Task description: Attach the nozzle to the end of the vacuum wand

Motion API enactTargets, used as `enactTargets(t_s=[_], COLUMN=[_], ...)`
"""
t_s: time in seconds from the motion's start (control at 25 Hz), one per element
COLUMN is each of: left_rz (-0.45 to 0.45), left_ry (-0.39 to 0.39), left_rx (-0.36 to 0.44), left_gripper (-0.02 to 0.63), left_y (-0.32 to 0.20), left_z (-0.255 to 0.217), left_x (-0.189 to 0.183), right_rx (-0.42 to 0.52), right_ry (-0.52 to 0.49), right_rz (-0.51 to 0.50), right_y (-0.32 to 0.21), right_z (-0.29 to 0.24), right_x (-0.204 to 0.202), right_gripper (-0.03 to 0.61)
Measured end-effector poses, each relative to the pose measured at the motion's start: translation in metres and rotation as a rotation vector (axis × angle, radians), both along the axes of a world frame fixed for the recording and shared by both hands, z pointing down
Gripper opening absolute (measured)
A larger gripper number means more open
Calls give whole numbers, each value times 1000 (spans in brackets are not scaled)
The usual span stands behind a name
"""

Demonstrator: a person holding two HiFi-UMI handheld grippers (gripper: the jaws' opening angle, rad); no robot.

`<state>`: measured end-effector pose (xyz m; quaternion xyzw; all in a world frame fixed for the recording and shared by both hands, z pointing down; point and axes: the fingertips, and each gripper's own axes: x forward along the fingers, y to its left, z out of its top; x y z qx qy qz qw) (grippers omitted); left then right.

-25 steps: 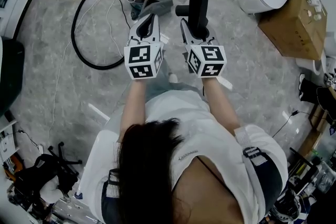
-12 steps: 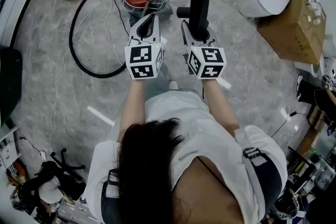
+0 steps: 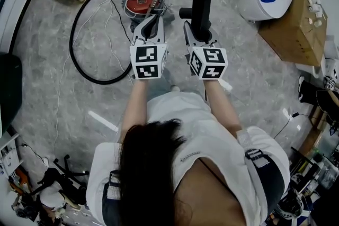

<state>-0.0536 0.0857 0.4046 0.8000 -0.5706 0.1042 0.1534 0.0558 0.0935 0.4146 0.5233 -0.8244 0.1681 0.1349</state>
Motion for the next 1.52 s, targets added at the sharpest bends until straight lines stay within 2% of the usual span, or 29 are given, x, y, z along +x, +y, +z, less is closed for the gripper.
enactTargets(t_s=[0.28, 0.48, 1.12, 1.52], left_rz=[21, 56, 124, 132], left_ry=[-4, -56, -45, -30], left_rx=[-10, 8, -27, -26], left_gripper=[9, 9, 9, 9], left_y=[-25, -41, -74, -98], left_z=[3, 2, 18, 18], left_x=[-13, -18, -36, -37], right_rx=[-7, -6, -37, -23], right_ry=[21, 26, 47, 55], right_rz=[29, 48, 96, 141], right_y=[-22, -38, -65, -80], right_z=[1, 0, 10, 5], right_x=[-12, -22, -50, -42], right_gripper=[141, 141, 141, 141])
